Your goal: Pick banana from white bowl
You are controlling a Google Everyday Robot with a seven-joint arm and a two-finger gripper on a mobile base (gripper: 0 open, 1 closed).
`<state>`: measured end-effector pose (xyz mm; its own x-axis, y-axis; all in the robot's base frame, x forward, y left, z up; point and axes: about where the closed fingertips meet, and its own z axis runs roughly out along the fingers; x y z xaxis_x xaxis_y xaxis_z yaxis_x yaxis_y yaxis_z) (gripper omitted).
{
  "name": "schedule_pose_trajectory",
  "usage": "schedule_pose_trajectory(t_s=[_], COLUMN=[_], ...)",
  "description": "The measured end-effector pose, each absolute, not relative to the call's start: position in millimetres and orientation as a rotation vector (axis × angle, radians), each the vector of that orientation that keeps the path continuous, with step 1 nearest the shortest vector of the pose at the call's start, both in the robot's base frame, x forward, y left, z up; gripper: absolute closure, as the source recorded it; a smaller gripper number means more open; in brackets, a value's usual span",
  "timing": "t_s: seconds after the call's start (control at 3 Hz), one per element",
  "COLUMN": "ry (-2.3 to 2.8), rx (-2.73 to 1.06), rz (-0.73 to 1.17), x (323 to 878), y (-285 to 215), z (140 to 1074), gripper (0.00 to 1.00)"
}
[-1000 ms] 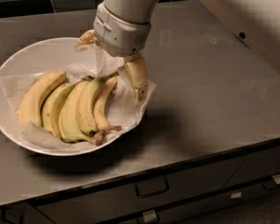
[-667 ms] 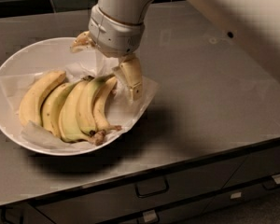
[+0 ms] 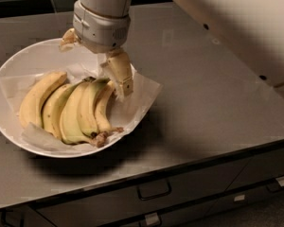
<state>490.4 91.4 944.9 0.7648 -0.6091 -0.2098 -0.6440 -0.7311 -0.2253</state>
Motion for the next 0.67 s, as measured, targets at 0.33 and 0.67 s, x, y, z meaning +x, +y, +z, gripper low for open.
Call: schedule_pose_trajectory(t_s=[0.33,0.67], ry=[0.996,1.019], rx=[-2.674,-2.669], rz=[0.202,0.231], x=[493.0,494.6], y=[94.2,92.4], z=[937.8,930.6], gripper=[0.11,0.24])
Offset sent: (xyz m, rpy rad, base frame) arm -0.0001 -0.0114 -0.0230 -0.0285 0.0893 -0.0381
